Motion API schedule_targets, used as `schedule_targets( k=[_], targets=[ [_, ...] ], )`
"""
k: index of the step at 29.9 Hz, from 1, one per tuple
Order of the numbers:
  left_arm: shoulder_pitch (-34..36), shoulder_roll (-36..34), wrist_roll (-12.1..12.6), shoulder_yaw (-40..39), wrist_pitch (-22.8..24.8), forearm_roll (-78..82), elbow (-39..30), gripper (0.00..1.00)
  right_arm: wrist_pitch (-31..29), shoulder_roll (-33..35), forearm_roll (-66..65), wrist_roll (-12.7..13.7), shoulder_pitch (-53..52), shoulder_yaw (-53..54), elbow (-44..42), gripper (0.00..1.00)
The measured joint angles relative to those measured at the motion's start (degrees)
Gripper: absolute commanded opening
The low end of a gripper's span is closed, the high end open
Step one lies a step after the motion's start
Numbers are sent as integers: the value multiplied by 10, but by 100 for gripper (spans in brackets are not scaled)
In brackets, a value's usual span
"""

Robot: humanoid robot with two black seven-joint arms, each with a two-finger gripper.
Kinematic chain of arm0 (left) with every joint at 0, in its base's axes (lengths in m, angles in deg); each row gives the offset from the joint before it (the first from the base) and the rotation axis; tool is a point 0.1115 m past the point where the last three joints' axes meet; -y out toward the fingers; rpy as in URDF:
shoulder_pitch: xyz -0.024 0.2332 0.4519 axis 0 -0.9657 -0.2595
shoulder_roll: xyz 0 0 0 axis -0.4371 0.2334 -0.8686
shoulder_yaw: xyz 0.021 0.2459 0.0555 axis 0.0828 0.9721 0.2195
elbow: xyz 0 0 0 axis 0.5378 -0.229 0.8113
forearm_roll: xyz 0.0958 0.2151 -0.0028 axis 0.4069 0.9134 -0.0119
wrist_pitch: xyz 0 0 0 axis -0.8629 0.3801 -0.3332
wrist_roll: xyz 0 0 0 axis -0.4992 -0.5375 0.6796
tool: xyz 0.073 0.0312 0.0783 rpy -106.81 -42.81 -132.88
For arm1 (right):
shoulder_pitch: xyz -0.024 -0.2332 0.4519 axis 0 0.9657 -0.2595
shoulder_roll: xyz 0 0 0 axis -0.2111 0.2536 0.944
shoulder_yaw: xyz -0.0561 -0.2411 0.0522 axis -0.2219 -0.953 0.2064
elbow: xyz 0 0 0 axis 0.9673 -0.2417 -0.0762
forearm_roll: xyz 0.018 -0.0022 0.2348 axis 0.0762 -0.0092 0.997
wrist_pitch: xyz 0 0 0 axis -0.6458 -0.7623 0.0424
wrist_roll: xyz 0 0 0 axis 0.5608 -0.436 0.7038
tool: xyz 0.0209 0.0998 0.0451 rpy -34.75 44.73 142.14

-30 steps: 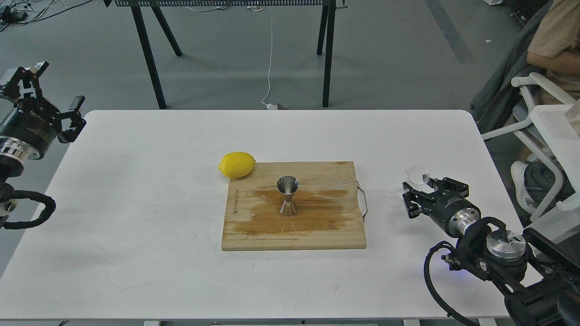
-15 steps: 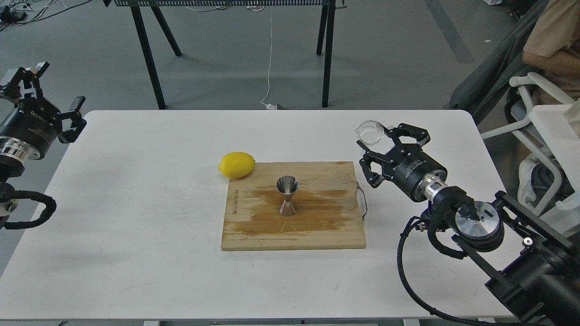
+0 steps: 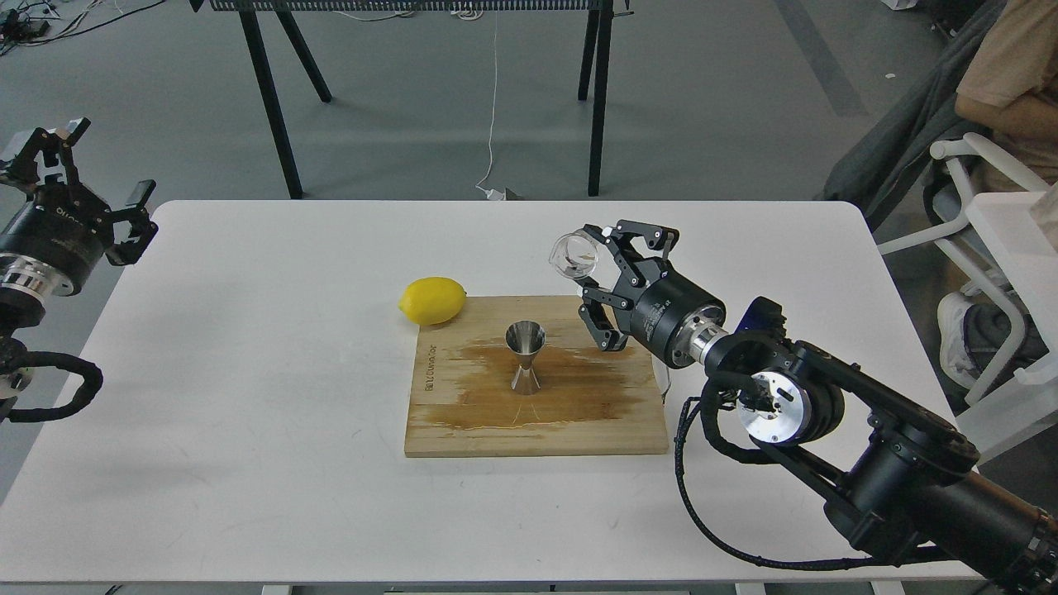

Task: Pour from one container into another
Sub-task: 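Grasp the clear glass cup with the right gripper and lift it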

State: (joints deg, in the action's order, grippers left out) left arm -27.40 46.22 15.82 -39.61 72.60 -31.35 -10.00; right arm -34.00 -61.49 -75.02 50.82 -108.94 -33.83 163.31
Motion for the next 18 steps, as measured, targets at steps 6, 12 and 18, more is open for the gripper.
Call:
schedule_targets(
  k=[6, 12, 18],
  targets=[
    [-3, 2, 0, 0, 0, 0, 0, 94, 2, 2, -21, 0, -25, -31, -9, 35],
    [-4, 5, 0, 0, 0, 1, 0, 94, 5, 1, -57, 0, -49, -73, -23, 35],
    [-11, 5, 0, 0, 0, 1, 0, 94, 14, 1, -97, -1, -51, -87, -27, 35]
  ],
)
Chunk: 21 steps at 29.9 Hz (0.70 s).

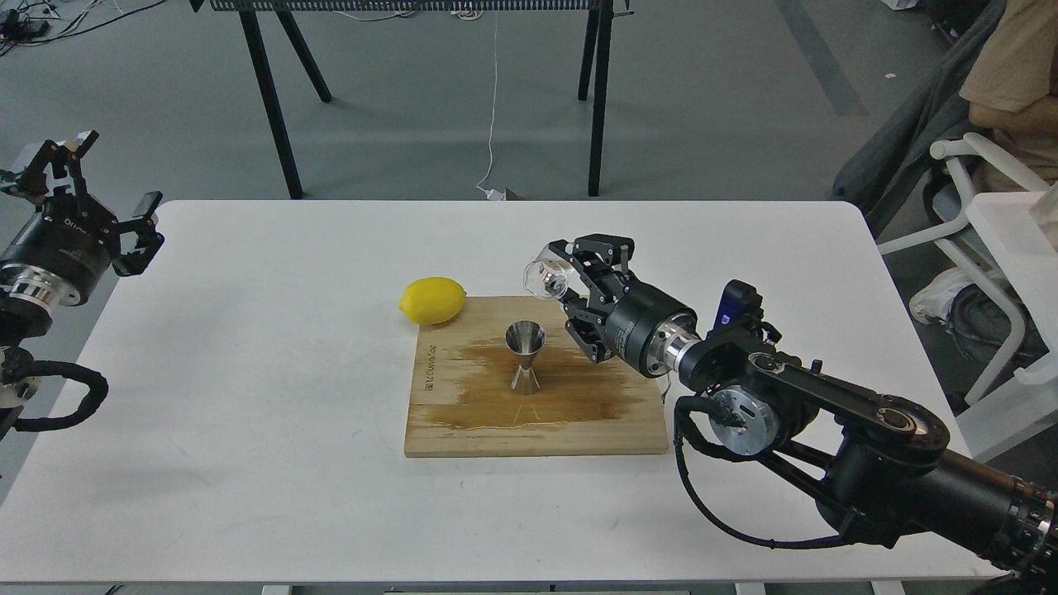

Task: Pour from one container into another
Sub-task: 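Grasp the clear glass cup with the right gripper and lift it, then carry the glass cup over the jigger with the right gripper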

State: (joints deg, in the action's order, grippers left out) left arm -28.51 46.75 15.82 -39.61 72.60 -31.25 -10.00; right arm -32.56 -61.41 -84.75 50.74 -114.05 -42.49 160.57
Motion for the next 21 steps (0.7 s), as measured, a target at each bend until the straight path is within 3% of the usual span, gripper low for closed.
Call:
schedule_targets(
  k=[21],
  targets=[
    [-9, -3, 0, 2, 0, 1, 1, 94, 8, -17, -43, -3, -35, -69, -30, 35]
  ],
)
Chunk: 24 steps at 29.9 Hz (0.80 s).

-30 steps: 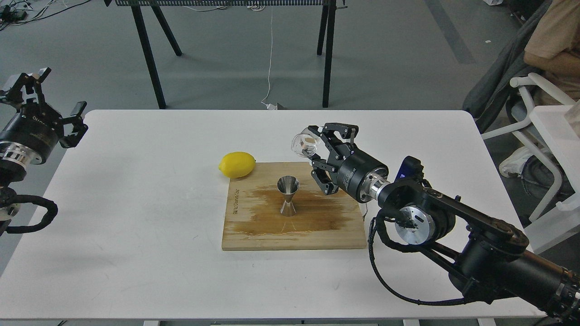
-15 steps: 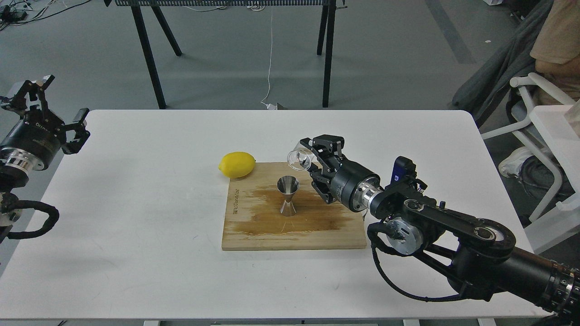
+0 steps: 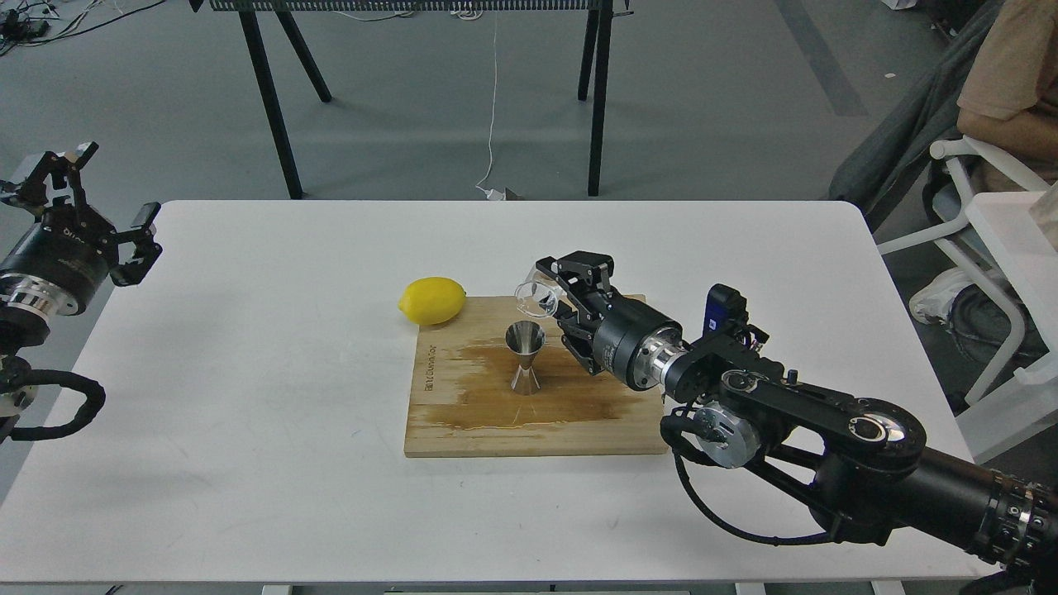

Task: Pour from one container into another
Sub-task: 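Carry the glass cup over the jigger with the right gripper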

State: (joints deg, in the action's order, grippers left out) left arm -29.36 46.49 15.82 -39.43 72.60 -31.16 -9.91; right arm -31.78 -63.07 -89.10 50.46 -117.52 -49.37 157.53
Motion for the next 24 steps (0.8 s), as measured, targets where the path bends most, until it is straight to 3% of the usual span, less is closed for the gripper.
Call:
schedule_targets(
  k=[24],
  targets=[
    [-2, 3, 0, -1, 0, -1, 16, 95, 9, -12, -37, 0, -47, -44, -32, 35]
  ],
)
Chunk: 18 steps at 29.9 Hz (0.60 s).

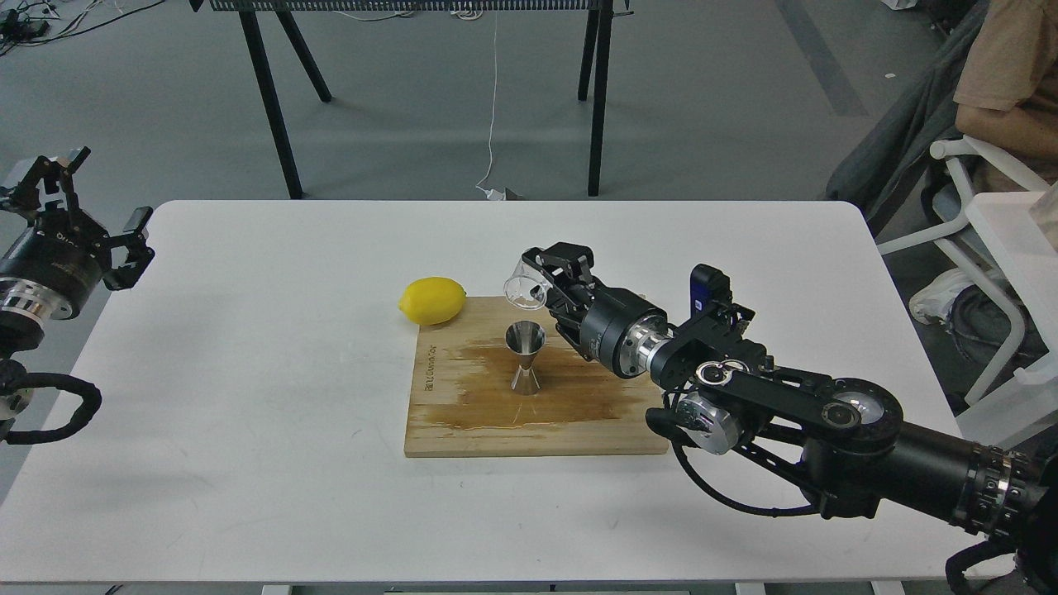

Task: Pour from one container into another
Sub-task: 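Carry the glass cup over the jigger with the right gripper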

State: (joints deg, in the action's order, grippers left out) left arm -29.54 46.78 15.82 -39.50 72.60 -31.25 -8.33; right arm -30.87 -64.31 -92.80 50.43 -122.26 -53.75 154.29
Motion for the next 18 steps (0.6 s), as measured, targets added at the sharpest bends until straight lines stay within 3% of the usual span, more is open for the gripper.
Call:
schedule_targets(
  k=[18],
  targets=[
    [-1, 1, 0, 0, 0, 0, 4, 95, 0, 0, -26, -1, -19, -21, -15, 35]
  ],
)
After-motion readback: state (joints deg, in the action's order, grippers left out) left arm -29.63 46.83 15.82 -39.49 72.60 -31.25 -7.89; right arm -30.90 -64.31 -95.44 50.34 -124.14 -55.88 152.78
